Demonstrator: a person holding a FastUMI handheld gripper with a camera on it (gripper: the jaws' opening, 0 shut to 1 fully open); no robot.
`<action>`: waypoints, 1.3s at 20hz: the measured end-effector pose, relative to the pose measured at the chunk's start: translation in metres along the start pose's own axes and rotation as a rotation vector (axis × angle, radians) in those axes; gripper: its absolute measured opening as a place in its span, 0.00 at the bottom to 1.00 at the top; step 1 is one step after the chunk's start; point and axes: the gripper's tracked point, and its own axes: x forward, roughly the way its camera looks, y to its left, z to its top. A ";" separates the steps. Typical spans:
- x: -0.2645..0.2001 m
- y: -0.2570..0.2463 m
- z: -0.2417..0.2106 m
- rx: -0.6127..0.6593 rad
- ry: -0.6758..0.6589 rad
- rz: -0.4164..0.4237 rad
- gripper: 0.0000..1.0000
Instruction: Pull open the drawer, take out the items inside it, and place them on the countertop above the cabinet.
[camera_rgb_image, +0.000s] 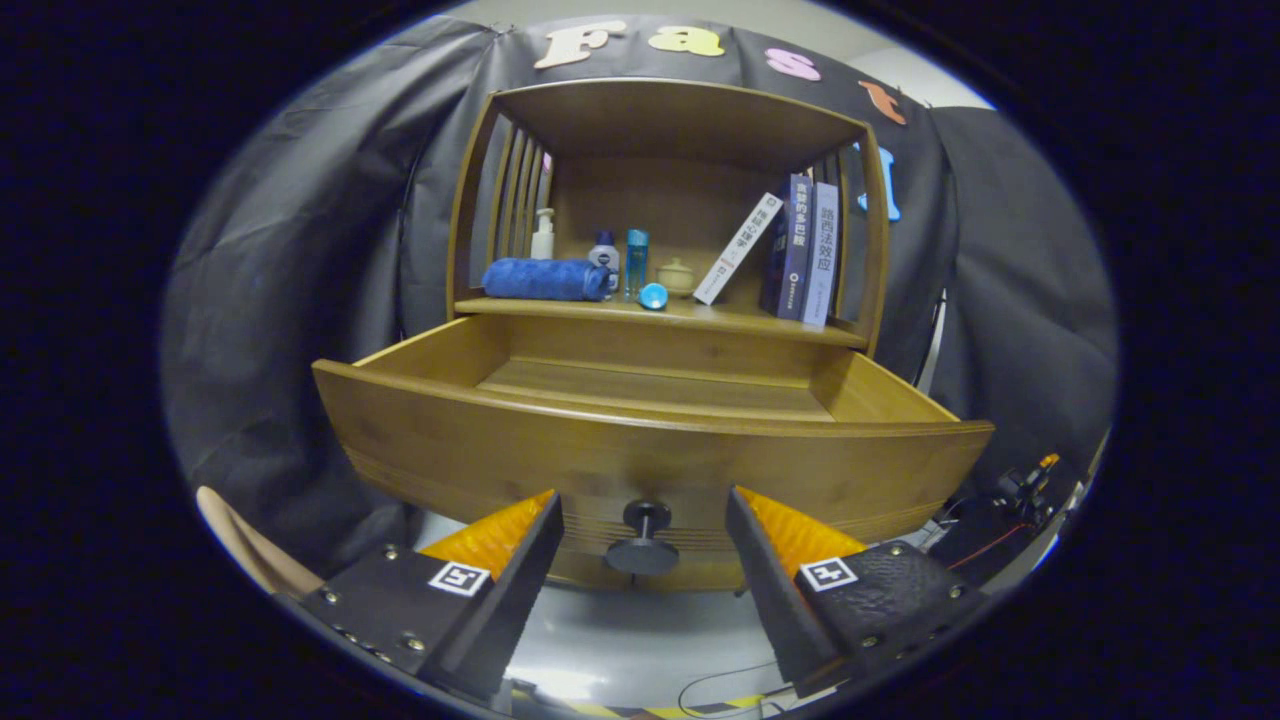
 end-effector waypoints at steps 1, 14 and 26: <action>0.003 -0.002 0.000 0.004 -0.001 -0.009 0.97; 0.013 -0.008 0.008 -0.006 -0.064 -0.070 0.97; 0.026 -0.014 0.013 -0.001 -0.081 -0.050 0.96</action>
